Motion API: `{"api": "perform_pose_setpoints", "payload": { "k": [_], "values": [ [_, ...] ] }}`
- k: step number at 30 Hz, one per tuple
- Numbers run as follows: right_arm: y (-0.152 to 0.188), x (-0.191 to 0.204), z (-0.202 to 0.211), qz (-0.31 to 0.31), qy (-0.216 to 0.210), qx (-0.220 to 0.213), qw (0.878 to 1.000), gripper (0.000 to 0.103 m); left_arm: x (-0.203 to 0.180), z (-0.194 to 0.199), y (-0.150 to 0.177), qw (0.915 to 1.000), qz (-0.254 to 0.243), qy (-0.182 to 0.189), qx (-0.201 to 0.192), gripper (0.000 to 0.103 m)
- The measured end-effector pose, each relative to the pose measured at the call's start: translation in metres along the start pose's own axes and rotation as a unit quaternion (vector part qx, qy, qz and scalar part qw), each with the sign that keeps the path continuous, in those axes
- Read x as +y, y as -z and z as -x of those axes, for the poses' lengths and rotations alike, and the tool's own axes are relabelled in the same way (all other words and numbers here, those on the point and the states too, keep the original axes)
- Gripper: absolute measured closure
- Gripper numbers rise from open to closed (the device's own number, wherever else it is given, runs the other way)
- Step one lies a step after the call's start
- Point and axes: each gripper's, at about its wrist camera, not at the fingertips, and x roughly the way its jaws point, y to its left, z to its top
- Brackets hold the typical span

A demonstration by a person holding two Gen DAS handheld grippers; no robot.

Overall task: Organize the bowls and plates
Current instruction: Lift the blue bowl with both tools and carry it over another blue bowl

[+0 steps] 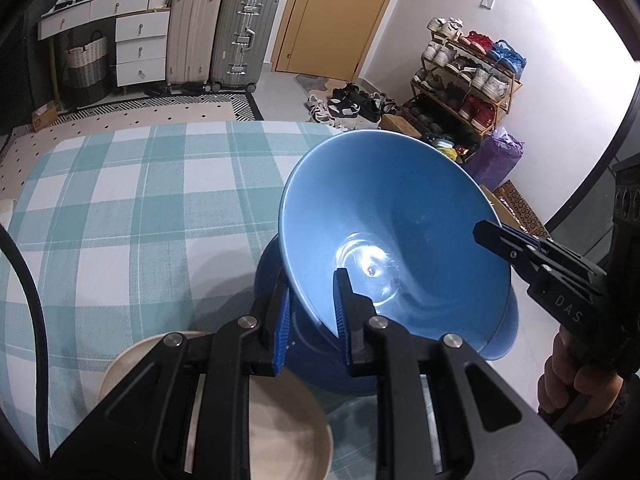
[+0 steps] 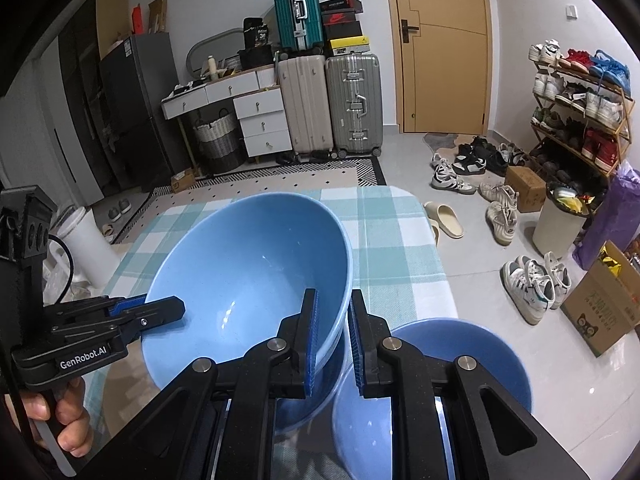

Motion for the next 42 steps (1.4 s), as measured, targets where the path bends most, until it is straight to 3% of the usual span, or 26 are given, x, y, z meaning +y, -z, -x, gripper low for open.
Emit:
{"api": "perform_pose_setpoints", "payload": {
  "k": [12, 22, 42],
  "values": [
    [0.021, 0.018, -0.024, 0.029, 0.013, 0.021, 0.999, 0.088, 0.015, -0.018, 0.022, 0.9996, -0.003, -0.024, 0.011, 0.086],
    [0.035, 0.018, -0.040, 0.039, 0.033, 0.035, 0.998, 0.088, 0.003, -0.035, 0.030, 0.9972, -0.038, -0.064, 0.009, 0.086],
    [0.047, 0.019, -0.056, 0.062, 0.060, 0.042, 0.995, 0.088, -0.004, -0.054, 0.034, 0.9912, -0.079, -0.106, 0.010, 0.086]
  ]
}}
